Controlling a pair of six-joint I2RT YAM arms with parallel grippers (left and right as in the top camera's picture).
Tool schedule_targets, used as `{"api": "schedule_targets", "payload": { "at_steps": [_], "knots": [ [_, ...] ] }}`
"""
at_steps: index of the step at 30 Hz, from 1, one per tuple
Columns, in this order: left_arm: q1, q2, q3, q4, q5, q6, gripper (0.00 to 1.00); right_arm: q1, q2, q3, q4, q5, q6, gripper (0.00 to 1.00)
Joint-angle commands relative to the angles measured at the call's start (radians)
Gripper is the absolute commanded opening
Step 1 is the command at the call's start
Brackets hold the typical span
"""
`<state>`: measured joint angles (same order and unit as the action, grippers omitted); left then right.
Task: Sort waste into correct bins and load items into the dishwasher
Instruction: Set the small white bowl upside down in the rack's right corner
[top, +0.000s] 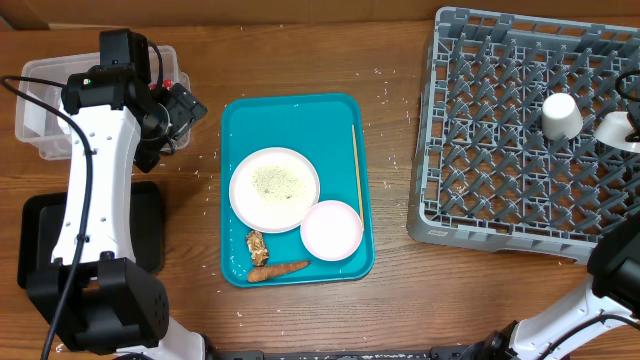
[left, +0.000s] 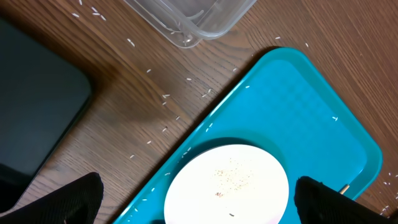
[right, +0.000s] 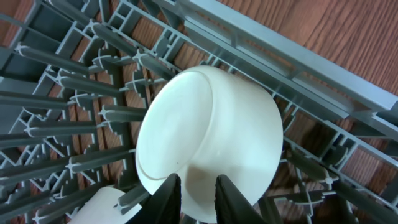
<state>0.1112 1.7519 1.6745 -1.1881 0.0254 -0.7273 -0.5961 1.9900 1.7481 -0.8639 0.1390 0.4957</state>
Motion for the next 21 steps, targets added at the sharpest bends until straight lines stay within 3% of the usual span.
{"api": "schedule_targets", "payload": {
  "at_steps": [1,5,10,21],
  "knots": [
    [-0.008,-0.018,-0.005,0.0,-0.007,-0.006,1.0,-0.006,-0.003,0.007,0.045,0.017,-0.007,0.21],
    [-0.008,-0.018,-0.005,0.0,-0.007,-0.006,1.0,-0.006,-0.001,0.007,0.109,0.016,-0.007,0.2],
    [-0.008,-0.018,-0.005,-0.001,-0.007,-0.006,1.0,-0.005,0.026,0.006,0.121,0.014,-0.056,0.04],
    [-0.008,-0.018,-0.005,0.0,-0.007,-0.006,1.0,-0.011,0.049,0.005,0.064,0.018,-0.059,0.04]
  ]
}}
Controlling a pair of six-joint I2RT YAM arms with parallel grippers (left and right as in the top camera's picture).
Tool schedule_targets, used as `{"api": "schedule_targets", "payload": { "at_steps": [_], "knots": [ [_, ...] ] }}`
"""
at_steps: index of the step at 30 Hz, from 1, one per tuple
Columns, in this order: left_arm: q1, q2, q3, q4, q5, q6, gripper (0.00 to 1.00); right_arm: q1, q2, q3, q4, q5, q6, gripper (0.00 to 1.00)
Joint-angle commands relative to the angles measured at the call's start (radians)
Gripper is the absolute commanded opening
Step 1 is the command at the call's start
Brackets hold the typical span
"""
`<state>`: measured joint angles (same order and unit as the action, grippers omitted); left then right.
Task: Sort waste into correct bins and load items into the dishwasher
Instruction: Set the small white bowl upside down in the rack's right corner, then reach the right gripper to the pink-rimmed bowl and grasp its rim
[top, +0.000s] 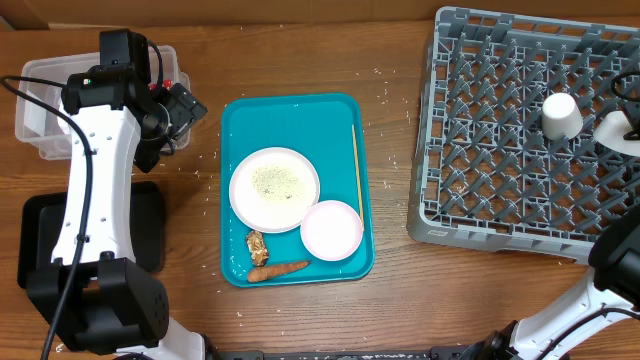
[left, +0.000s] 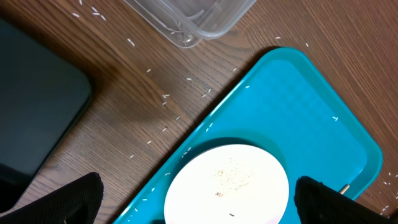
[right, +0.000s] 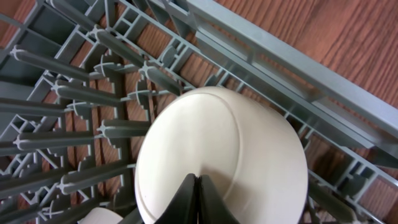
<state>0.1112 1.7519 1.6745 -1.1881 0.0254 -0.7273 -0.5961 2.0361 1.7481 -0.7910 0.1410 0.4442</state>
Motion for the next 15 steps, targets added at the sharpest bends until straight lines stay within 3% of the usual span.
{"api": "schedule_targets", "payload": {
  "at_steps": [1,10,15],
  "knots": [
    [-0.008,-0.018,-0.005,0.0,-0.007,-0.006,1.0,-0.013,0.003,0.005,-0.017,0.016,-0.008,0.04],
    [-0.007,-0.018,-0.005,0.0,-0.007,-0.006,1.0,-0.042,-0.029,0.021,-0.121,0.019,-0.003,0.04],
    [-0.008,-0.018,-0.005,0.0,-0.007,-0.006,1.0,-0.047,-0.145,0.021,-0.167,0.0,0.008,0.04]
  ]
}}
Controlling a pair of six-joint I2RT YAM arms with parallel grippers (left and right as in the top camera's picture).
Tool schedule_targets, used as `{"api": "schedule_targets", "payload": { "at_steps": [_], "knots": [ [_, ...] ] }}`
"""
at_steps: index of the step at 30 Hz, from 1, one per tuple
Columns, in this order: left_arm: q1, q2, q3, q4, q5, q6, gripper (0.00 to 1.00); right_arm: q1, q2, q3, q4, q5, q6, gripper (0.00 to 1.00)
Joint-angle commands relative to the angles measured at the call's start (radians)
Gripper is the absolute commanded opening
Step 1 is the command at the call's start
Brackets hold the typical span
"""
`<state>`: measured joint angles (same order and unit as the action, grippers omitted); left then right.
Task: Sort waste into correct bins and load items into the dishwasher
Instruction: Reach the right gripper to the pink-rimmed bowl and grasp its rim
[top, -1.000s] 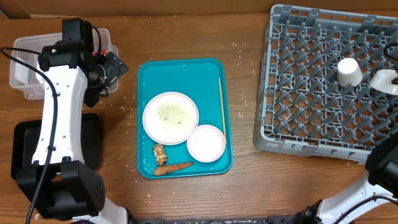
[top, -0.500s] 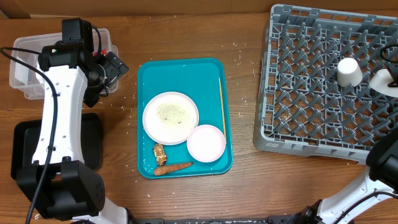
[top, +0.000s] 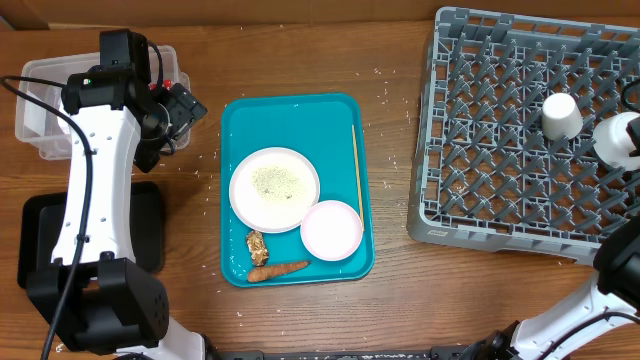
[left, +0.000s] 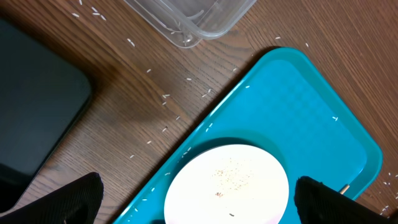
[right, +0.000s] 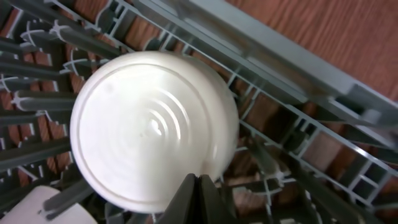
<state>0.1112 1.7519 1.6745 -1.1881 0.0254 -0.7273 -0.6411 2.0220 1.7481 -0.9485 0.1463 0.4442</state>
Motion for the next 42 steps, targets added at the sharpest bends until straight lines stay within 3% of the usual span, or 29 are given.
{"api": "schedule_targets", "payload": {
  "at_steps": [1,4,8,11,15,16,18,21,24,25,30,37,42],
  "knots": [
    [-0.008,-0.018,-0.005,0.0,-0.007,-0.006,1.0,0.0,-0.156,0.021,-0.015,-0.032,0.008,0.04],
    [-0.007,-0.018,-0.005,0.0,-0.007,-0.006,1.0,0.0,-0.238,0.021,-0.032,-0.201,0.008,0.04],
    [-0.007,-0.018,-0.005,0.0,-0.007,-0.006,1.0,0.004,-0.334,0.021,-0.065,-0.591,-0.005,0.04],
    [-0.007,-0.018,-0.005,0.0,-0.007,-0.006,1.0,0.044,-0.378,0.021,-0.087,-0.882,-0.116,0.05],
    [-0.007,-0.018,-0.005,0.0,-0.007,-0.006,1.0,0.164,-0.394,0.021,-0.193,-0.935,-0.233,0.12],
    [-0.007,-0.018,-0.005,-0.001,-0.007,-0.006,1.0,0.203,-0.394,0.02,-0.224,-0.929,-0.266,0.17],
    [-0.008,-0.018,-0.005,-0.001,-0.007,-0.006,1.0,0.297,-0.392,0.018,-0.287,-0.89,-0.324,0.43],
    [-0.008,-0.018,-0.005,0.0,-0.007,-0.006,1.0,0.449,-0.391,0.019,-0.361,-0.757,-0.329,0.61],
    [-0.008,-0.018,-0.005,0.0,-0.007,-0.006,1.0,0.639,-0.391,0.018,-0.41,-0.621,-0.311,0.98],
    [-0.008,-0.018,-0.005,0.0,-0.007,-0.006,1.0,0.684,-0.391,0.018,-0.414,-0.59,-0.299,1.0],
    [-0.008,-0.018,-0.005,0.0,-0.007,-0.006,1.0,0.983,-0.38,0.0,-0.373,-0.348,-0.183,1.0],
    [-0.008,-0.018,-0.005,-0.001,-0.007,-0.006,1.0,1.291,-0.336,-0.027,-0.238,-0.333,-0.182,1.0],
    [-0.008,-0.018,-0.005,0.0,-0.007,-0.006,1.0,1.399,-0.257,-0.027,-0.234,-0.333,-0.173,0.82]
  ]
}}
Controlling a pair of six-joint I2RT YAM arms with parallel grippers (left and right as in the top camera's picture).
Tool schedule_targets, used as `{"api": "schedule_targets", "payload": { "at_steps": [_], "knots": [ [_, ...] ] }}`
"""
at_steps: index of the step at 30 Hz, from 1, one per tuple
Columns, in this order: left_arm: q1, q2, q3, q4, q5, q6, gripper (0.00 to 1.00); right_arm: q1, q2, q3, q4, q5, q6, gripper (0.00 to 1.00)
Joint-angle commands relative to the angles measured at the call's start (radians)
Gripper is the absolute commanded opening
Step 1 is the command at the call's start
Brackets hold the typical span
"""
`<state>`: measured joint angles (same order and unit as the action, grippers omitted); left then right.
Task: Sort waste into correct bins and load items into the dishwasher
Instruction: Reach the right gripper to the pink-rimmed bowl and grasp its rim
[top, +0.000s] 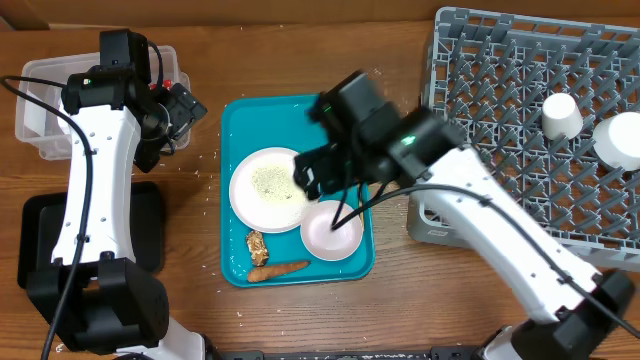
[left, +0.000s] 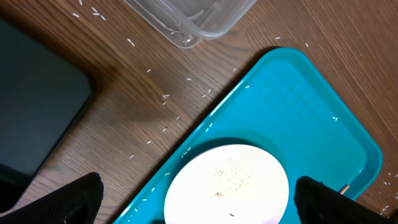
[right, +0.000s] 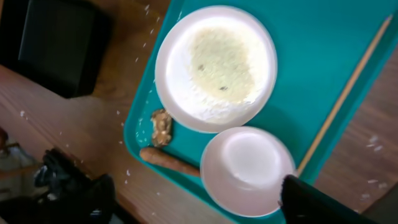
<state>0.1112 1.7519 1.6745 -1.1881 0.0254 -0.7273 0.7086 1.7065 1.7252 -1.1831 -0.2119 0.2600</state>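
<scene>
A teal tray (top: 290, 118) holds a white plate (top: 262, 190) dusted with crumbs, a white bowl (top: 332, 232), a wooden chopstick (right: 342, 106), a brown scrap (right: 162, 126) and an orange carrot-like piece (top: 280, 269). My right gripper (right: 199, 205) hangs open above the tray's middle, over the bowl (right: 247, 171) and plate (right: 216, 67). My left gripper (left: 193, 205) is open, left of the tray, with the plate (left: 227, 183) between its fingertips in view. The grey dish rack (top: 500, 150) carries an upturned white cup (top: 560, 115) and an upturned white bowl (top: 620, 138).
A clear plastic bin (top: 40, 100) stands at the far left with a black bin (top: 40, 235) below it. Rice grains are scattered on the wood around the tray. The right arm (top: 480, 220) spans from the lower right to the tray.
My right gripper was shut above the upturned bowl in the rack; now it is open over the tray, above the plate and bowl. The left arm has not moved.
My right gripper was at the rim of a white bowl over the rack's right edge, fingers slightly apart. Then the fingers were together with the bowl tilted, then the bowl lay upturned in the rack. Now the right gripper is above the tray. The left arm stayed put.
</scene>
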Motion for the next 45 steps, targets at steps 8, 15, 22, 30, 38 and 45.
{"api": "schedule_targets", "payload": {
  "at_steps": [8,15,22,30,38,45],
  "knots": [
    [-0.008,-0.018,-0.005,-0.001,-0.007,-0.006,1.0,0.153,0.235,-0.004,0.011,0.115,0.136,0.67],
    [-0.008,-0.018,-0.005,0.0,-0.007,-0.006,1.0,0.169,0.341,-0.004,-0.016,0.146,0.272,0.63],
    [-0.007,-0.018,-0.005,-0.001,-0.007,-0.006,1.0,0.174,0.412,-0.004,-0.048,0.166,0.39,0.62],
    [-0.007,-0.018,-0.005,0.0,-0.007,-0.006,1.0,0.189,0.438,-0.004,-0.029,0.166,0.408,0.54],
    [-0.007,-0.018,-0.005,0.0,-0.007,-0.006,1.0,0.189,0.46,-0.004,-0.018,0.167,0.426,0.41],
    [-0.007,-0.018,-0.005,-0.001,-0.007,-0.006,1.0,0.189,0.46,-0.004,-0.008,0.167,0.426,0.37]
  ]
}}
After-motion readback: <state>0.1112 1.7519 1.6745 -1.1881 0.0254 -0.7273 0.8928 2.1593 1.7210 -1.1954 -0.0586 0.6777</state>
